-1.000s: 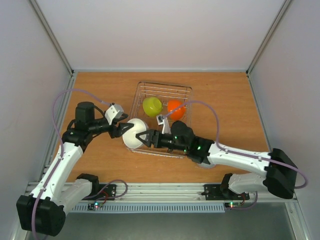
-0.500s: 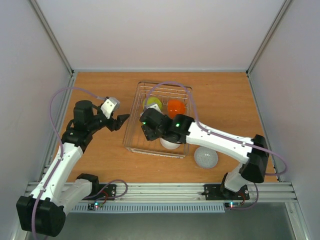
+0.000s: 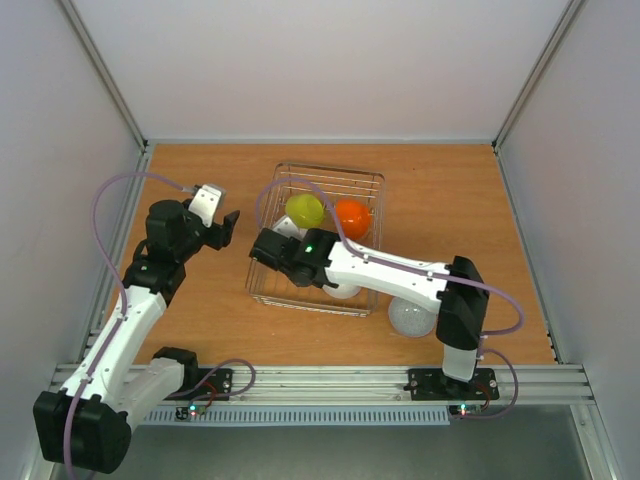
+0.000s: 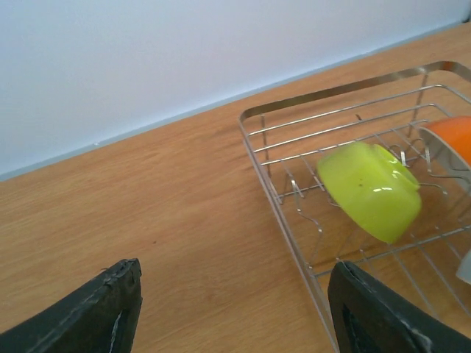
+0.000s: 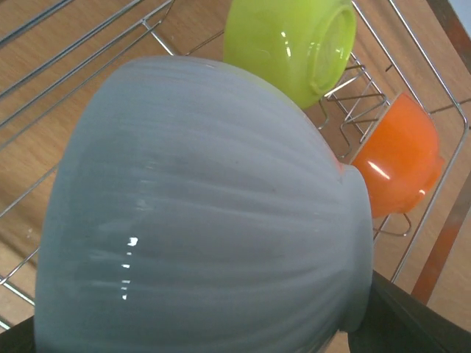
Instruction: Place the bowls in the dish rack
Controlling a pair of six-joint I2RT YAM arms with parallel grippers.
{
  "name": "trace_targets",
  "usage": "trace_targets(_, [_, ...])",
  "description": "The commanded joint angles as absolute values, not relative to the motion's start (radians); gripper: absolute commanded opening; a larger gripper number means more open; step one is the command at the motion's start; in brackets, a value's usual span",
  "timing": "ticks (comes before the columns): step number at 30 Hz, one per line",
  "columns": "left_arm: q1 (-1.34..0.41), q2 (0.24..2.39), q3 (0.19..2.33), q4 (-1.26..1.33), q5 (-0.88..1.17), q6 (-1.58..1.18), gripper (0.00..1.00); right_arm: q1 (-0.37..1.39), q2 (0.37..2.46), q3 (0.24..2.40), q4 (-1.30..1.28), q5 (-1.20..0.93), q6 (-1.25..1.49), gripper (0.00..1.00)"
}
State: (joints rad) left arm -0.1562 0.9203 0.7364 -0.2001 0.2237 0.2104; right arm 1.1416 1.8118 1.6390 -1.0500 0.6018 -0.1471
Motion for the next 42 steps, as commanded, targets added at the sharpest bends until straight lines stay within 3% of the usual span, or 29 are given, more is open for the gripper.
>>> trace_targets(1, [-0.150, 0.916, 0.727, -0.112, 0.083, 0.186, 0.70, 1.156, 1.885, 1.714, -1.103, 0.691, -0.181, 0.01])
trace_targets(15, [-0.149, 0.913, 0.724, -0.097, 0.023, 0.176, 0.71, 1.172, 2.188, 1.919, -1.334, 0.802, -0.113, 0.05])
trace_targets(23, [-0.147, 0.911, 0.721, -0.089, 0.004, 0.174, 0.71, 1.204, 2.193, 1.932, -1.346, 0.809, -0.112, 0.57])
trace_targets(27, [-0.147, 0.910, 0.720, -0.089, 0.004, 0.175, 0.71, 1.217, 2.137, 1.884, -1.254, 0.748, -0.148, 0.96])
trace_targets(28, [-0.147, 0.909, 0.720, -0.090, 0.004, 0.176, 0.71, 1.218, 2.124, 1.873, -1.238, 0.731, -0.155, 0.98])
trace_targets(42, [-0.147, 0.909, 0.717, -0.086, 0.014, 0.181, 0.70, 1.233, 2.000, 1.777, -1.136, 0.630, -0.180, 0.99])
